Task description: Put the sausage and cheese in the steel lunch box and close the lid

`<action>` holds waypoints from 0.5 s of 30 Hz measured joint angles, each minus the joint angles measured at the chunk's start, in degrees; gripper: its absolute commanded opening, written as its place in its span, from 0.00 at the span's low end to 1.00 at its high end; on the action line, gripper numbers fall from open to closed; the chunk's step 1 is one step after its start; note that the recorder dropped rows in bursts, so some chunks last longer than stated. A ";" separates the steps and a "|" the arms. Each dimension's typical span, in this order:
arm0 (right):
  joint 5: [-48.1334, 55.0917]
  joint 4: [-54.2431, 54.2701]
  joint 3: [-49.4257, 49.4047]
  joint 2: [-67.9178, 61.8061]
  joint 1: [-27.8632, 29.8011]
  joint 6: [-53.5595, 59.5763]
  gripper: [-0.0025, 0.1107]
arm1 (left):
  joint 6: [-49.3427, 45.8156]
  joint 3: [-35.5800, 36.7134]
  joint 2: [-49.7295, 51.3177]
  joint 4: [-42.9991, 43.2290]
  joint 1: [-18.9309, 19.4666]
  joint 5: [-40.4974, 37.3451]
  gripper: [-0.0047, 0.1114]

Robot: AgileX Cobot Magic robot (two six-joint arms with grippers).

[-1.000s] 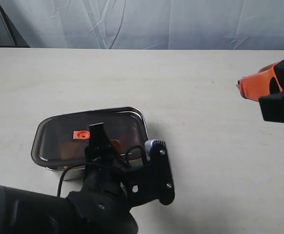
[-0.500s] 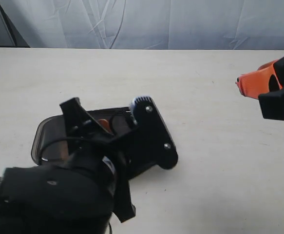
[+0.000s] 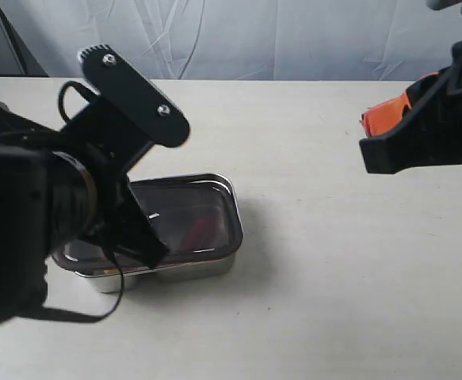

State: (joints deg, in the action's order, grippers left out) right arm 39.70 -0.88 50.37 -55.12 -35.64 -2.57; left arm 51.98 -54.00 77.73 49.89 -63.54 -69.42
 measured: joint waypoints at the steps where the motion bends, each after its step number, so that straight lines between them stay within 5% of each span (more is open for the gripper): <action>1: -0.25 0.00 0.00 -0.84 0.00 0.00 0.01 | 0.00 0.00 -0.25 -0.77 1.97 0.00 0.04; 9: -1.36 0.12 0.00 -8.65 0.00 0.00 0.01 | -9.89 0.00 -0.88 -18.37 18.75 10.41 0.04; 15: -3.53 1.93 0.00 -13.65 0.00 0.00 0.01 | -20.81 0.00 -0.93 -29.45 28.84 11.14 0.04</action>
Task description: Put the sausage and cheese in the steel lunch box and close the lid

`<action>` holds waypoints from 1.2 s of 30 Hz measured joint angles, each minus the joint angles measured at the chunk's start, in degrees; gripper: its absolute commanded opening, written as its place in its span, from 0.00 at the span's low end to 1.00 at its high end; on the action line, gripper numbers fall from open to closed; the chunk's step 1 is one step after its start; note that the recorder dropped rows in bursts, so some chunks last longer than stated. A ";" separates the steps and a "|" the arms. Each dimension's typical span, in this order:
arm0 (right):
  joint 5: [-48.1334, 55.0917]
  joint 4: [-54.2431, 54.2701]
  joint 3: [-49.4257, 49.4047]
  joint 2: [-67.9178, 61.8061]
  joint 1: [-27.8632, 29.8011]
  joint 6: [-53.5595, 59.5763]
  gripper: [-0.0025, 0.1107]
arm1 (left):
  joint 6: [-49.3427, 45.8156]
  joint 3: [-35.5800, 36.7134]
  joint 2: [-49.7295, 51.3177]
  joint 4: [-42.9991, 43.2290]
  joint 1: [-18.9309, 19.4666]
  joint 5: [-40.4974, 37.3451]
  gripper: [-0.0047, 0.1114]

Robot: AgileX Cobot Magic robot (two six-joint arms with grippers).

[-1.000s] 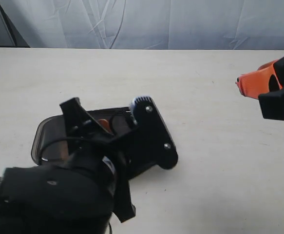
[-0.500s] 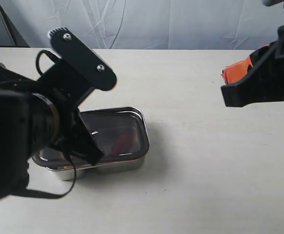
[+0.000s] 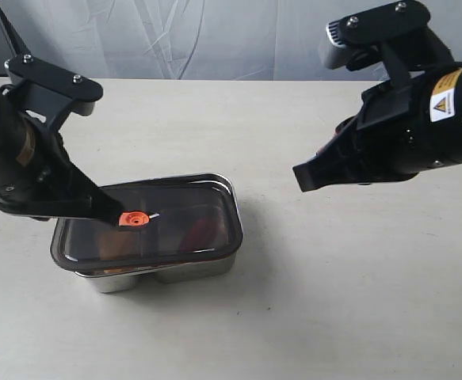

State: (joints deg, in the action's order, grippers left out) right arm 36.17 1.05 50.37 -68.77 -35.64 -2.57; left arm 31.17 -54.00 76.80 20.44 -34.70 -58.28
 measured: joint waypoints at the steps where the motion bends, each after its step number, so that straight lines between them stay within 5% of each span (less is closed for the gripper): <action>1: -0.31 0.17 0.00 -0.69 0.00 0.00 0.01 | -1.63 0.00 0.00 -1.90 0.86 -0.36 0.04; 8: -2.16 1.01 0.00 -5.61 0.00 -0.11 0.01 | -8.64 0.00 0.00 -8.66 2.57 -0.88 0.04; 19: -4.07 15.87 0.23 -11.06 0.00 11.81 0.01 | -9.19 0.00 0.00 -8.17 2.62 -5.57 0.04; 36: -3.67 17.46 2.35 -12.54 0.00 13.99 0.01 | -9.27 0.00 8.81 -8.17 2.62 -1.91 0.04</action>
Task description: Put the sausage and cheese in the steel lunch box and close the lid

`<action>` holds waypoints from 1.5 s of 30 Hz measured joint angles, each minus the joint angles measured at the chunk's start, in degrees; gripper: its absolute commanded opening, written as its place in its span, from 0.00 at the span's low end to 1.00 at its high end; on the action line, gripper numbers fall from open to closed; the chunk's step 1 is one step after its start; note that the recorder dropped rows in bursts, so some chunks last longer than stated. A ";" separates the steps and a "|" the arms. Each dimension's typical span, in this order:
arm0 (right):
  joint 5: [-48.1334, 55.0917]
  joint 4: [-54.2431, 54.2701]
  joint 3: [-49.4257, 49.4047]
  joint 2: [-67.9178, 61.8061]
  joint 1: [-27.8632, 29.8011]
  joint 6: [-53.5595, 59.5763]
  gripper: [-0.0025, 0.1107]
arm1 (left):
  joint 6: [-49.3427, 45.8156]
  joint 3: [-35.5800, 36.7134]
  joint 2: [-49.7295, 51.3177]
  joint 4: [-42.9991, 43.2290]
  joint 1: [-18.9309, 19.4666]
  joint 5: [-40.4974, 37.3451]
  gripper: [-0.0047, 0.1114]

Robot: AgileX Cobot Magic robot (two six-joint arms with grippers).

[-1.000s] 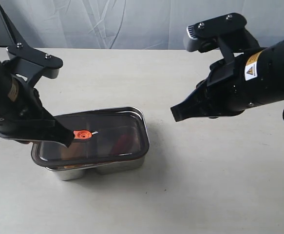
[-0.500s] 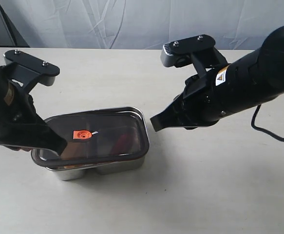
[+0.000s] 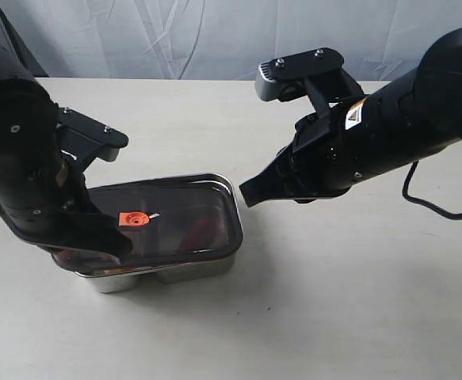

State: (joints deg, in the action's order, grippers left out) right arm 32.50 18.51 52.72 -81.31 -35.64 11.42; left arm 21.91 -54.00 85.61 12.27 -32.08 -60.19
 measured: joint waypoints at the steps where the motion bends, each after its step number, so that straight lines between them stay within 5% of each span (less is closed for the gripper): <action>1: 0.00 0.00 0.00 0.00 0.00 0.10 0.01 | 0.00 0.00 0.41 0.00 0.00 0.15 0.04; 20: 3.65 0.10 0.00 -0.08 0.00 0.24 0.01 | -0.13 0.00 3.36 0.00 0.00 2.12 0.04; 32: 10.30 9.36 0.00 -0.08 -0.10 8.02 0.01 | -0.13 0.00 3.36 0.00 0.00 2.17 0.04; 45: 9.80 10.02 0.00 -0.13 -6.79 8.74 0.01 | -0.13 0.00 3.36 0.00 0.00 2.26 0.04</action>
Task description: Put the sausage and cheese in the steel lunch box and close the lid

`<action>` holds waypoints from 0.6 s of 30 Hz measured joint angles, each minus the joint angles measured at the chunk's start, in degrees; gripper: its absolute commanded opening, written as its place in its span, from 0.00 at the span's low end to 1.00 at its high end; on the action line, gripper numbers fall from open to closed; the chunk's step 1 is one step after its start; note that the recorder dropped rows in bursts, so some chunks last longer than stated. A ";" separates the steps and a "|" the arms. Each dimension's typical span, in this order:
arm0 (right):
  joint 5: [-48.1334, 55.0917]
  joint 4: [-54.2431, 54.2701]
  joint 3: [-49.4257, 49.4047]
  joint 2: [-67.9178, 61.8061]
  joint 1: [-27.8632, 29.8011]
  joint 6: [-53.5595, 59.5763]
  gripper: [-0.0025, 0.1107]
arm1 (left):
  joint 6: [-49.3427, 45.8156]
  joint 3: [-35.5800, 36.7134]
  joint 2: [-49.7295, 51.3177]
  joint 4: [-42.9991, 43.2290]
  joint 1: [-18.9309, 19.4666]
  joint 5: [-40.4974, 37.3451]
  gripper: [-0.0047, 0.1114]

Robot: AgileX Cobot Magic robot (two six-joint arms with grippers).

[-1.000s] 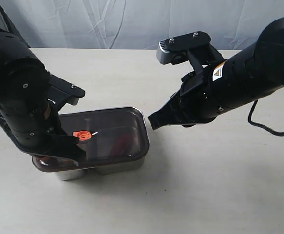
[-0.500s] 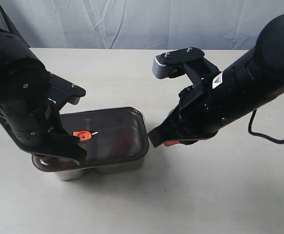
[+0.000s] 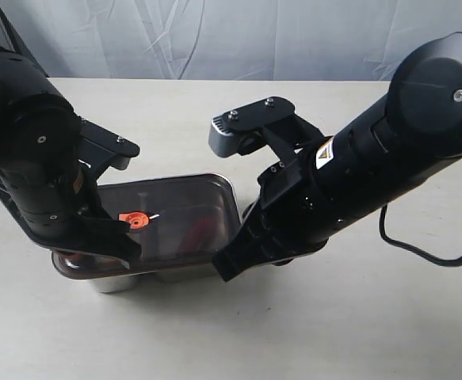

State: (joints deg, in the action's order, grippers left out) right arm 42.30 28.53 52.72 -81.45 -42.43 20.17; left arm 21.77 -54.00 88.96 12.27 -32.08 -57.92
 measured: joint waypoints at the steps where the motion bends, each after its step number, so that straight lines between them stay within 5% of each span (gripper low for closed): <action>1: 0.00 0.00 0.00 0.00 0.00 0.00 0.01 | -0.24 0.00 0.00 0.00 0.00 0.00 0.04; 18: 1.97 0.34 0.00 0.00 0.00 0.00 0.01 | -1.56 0.00 0.70 -1.45 0.00 0.12 0.04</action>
State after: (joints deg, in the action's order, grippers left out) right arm 44.27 28.87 52.72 -81.45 -42.43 20.17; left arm 20.22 -54.00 89.66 10.82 -32.08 -57.81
